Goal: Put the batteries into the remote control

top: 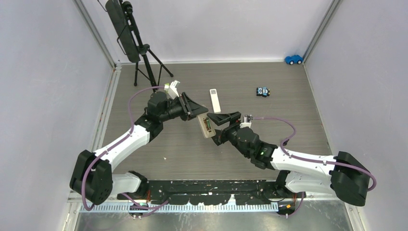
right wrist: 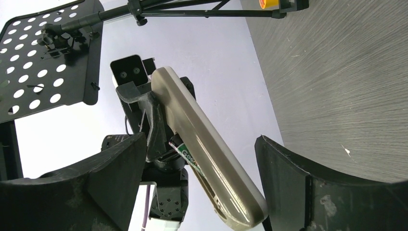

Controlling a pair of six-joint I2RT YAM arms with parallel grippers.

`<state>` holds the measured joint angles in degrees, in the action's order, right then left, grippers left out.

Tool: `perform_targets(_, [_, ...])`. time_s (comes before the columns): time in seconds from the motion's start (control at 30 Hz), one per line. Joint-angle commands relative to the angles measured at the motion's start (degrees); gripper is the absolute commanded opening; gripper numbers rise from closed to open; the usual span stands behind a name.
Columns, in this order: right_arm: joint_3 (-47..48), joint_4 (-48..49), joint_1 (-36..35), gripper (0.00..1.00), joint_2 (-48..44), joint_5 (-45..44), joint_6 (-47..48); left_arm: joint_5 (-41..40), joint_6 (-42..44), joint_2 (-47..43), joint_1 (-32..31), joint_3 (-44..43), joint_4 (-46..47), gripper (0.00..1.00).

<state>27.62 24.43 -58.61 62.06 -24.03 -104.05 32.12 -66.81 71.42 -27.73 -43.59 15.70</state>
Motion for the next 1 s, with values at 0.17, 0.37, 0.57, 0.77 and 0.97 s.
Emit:
perform_targets(0.17, [2.18,4.84,2.08,0.83,2.36,4.18,0.87,2.74,1.58,-0.47,0.22,-1.83,2.61,0.00])
perform_targets(0.37, [2.22,5.25,2.57,0.81,2.55,5.15,1.66,2.52,1.83,-0.61,0.22,-1.76,2.11,0.00])
perform_targets(0.57, [2.55,3.92,2.97,0.81,2.40,6.35,2.97,2.17,1.90,-0.82,0.22,-2.24,0.77,0.00])
perform_targets(0.77, [2.73,4.22,3.60,0.75,3.05,8.70,3.43,2.16,1.64,-0.99,0.22,-2.54,0.56,0.00])
perform_targets(0.97, [2.76,4.30,3.94,0.65,3.49,11.18,3.81,1.89,0.74,-1.66,0.22,-2.91,-1.44,0.00])
